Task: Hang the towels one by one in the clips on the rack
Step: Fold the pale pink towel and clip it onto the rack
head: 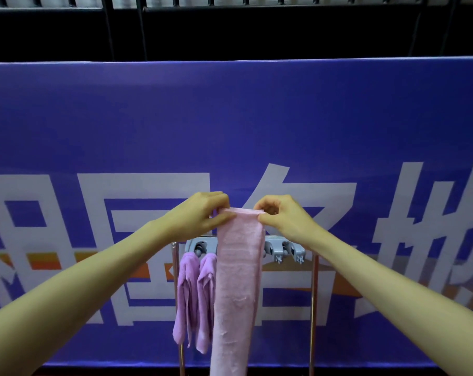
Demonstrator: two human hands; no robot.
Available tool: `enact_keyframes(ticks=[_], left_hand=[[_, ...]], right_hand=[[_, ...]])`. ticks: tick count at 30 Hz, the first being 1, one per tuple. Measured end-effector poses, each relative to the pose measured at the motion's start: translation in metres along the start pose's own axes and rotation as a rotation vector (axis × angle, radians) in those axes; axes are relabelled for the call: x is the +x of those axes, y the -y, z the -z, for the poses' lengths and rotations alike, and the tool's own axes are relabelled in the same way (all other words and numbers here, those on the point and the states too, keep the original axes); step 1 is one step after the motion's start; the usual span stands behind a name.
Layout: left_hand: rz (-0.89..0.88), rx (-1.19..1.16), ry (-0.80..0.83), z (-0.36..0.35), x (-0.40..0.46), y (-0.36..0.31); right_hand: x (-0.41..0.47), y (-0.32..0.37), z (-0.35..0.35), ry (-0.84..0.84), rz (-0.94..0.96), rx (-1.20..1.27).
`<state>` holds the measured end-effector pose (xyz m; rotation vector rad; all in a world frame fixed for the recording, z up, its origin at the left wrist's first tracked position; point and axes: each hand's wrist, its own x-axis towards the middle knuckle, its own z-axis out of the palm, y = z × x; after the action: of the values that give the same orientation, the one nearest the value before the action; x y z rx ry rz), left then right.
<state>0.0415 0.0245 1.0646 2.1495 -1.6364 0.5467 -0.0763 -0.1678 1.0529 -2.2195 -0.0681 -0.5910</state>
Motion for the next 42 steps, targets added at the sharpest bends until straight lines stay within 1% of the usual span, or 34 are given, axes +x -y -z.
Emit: enact_keyframes(ticks=[2, 5, 7, 9, 14, 16, 20, 25, 29, 32, 34, 39, 42], left_hand=[[0.044, -0.109, -0.054, 0.002, 0.0, 0.0], [0.124, -0.187, -0.112, 0.002, 0.002, -0.004], [0.152, -0.221, -0.141, 0.001, 0.003, -0.006], [0.188, -0.302, -0.178, 0.001, 0.004, -0.007], [0.32, -0.741, -0.325, -0.006, 0.006, -0.007], [0.364, -0.859, -0.337, -0.011, 0.005, -0.011], [0.426, -0.987, -0.243, -0.028, 0.001, -0.022], [0.591, -1.082, -0.211, -0.058, -0.002, -0.025], [0.727, -1.111, -0.056, -0.091, -0.014, -0.017], [0.779, -1.141, 0.077, -0.116, -0.029, -0.011], [0.804, -1.136, 0.123, -0.128, -0.036, -0.009], [0.836, -1.251, 0.074, -0.133, -0.04, -0.005], [0.833, -1.229, 0.059, -0.129, -0.037, -0.005]], right_hand=[[0.001, 0.001, -0.002, 0.004, 0.006, 0.019], [0.004, 0.001, -0.004, 0.03, 0.005, 0.043], [0.008, 0.003, -0.006, 0.031, 0.02, -0.002], [0.012, 0.007, -0.004, -0.008, 0.045, -0.066], [0.027, 0.032, 0.008, -0.152, 0.068, -0.035], [0.034, 0.042, 0.014, -0.187, 0.08, -0.035], [0.05, 0.054, 0.027, -0.199, 0.055, 0.009], [0.072, 0.065, 0.038, -0.235, -0.04, 0.179], [0.082, 0.077, 0.047, -0.315, -0.09, 0.372], [0.085, 0.079, 0.056, -0.384, -0.097, 0.53], [0.086, 0.077, 0.061, -0.43, -0.118, 0.596], [0.081, 0.061, 0.063, -0.464, -0.152, 0.59], [0.078, 0.052, 0.065, -0.491, -0.169, 0.565]])
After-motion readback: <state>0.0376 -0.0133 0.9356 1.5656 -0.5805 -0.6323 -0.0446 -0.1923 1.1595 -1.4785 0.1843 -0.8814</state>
